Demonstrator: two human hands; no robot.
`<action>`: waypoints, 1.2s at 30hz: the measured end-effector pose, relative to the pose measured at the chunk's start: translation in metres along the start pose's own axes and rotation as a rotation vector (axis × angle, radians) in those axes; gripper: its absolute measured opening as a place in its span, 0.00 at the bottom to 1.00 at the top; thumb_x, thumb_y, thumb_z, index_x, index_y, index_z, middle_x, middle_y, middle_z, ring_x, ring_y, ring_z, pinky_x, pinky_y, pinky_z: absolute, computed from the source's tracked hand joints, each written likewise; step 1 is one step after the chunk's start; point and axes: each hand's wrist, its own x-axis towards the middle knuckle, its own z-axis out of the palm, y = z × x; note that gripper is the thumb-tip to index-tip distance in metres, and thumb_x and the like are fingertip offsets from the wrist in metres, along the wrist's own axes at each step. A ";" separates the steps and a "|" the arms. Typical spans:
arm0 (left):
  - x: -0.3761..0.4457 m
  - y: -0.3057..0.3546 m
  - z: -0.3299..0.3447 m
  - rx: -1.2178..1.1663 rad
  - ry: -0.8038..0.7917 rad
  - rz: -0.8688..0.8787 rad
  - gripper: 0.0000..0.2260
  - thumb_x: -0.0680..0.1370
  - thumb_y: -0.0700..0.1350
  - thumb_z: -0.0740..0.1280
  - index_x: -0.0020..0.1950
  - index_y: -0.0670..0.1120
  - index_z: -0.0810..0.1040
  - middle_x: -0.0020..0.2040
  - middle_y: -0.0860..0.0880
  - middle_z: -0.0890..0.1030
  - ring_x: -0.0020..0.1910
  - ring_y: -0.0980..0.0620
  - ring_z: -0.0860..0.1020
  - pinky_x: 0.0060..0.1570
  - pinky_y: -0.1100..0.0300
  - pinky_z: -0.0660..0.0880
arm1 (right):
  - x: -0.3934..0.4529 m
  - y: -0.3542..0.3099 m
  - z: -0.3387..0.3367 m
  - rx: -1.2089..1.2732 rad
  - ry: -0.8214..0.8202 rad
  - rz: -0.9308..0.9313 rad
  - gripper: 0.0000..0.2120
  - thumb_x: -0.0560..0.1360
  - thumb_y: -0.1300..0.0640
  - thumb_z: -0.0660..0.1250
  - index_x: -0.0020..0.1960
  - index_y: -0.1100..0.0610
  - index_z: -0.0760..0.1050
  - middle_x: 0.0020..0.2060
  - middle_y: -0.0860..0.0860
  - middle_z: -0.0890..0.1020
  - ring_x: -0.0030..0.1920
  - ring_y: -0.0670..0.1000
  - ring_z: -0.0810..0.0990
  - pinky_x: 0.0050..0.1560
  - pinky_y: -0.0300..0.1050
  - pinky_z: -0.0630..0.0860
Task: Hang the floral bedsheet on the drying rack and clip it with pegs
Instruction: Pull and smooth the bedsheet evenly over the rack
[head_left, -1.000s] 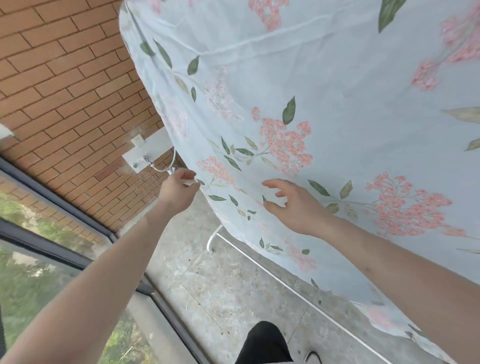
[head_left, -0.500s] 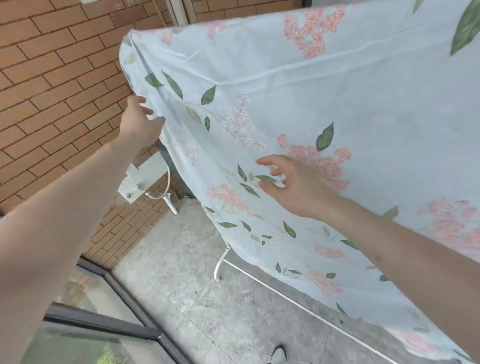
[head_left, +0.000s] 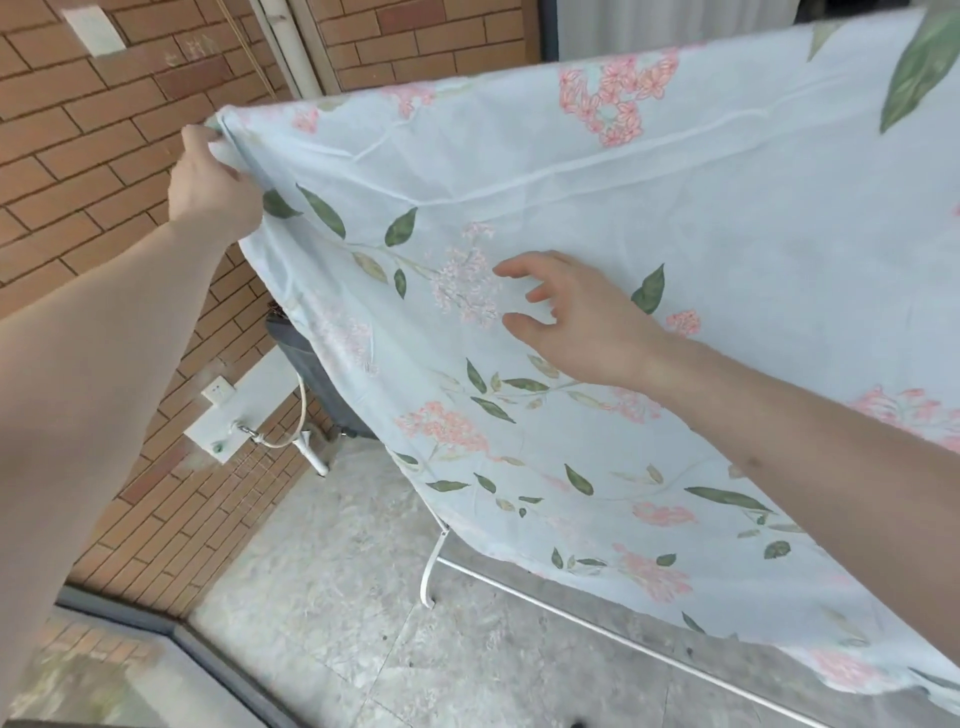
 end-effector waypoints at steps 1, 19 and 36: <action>-0.002 0.001 0.000 -0.020 0.011 0.000 0.24 0.79 0.43 0.61 0.76 0.48 0.63 0.67 0.42 0.75 0.63 0.39 0.77 0.54 0.46 0.76 | -0.001 -0.001 -0.001 0.003 0.008 0.000 0.21 0.80 0.50 0.68 0.72 0.44 0.71 0.67 0.41 0.74 0.59 0.44 0.77 0.64 0.48 0.76; -0.342 0.038 0.151 -0.181 -0.741 0.458 0.22 0.78 0.48 0.72 0.70 0.53 0.72 0.66 0.56 0.72 0.56 0.56 0.78 0.49 0.51 0.80 | -0.240 0.155 -0.028 0.087 -0.058 0.537 0.20 0.80 0.51 0.69 0.71 0.42 0.72 0.68 0.42 0.74 0.62 0.43 0.77 0.57 0.38 0.74; -0.655 0.225 0.227 -0.217 -1.155 0.424 0.14 0.79 0.50 0.71 0.64 0.57 0.75 0.62 0.60 0.72 0.57 0.61 0.77 0.51 0.58 0.78 | -0.553 0.292 -0.197 0.106 0.074 1.044 0.19 0.78 0.50 0.71 0.67 0.39 0.72 0.62 0.39 0.78 0.57 0.42 0.79 0.54 0.43 0.77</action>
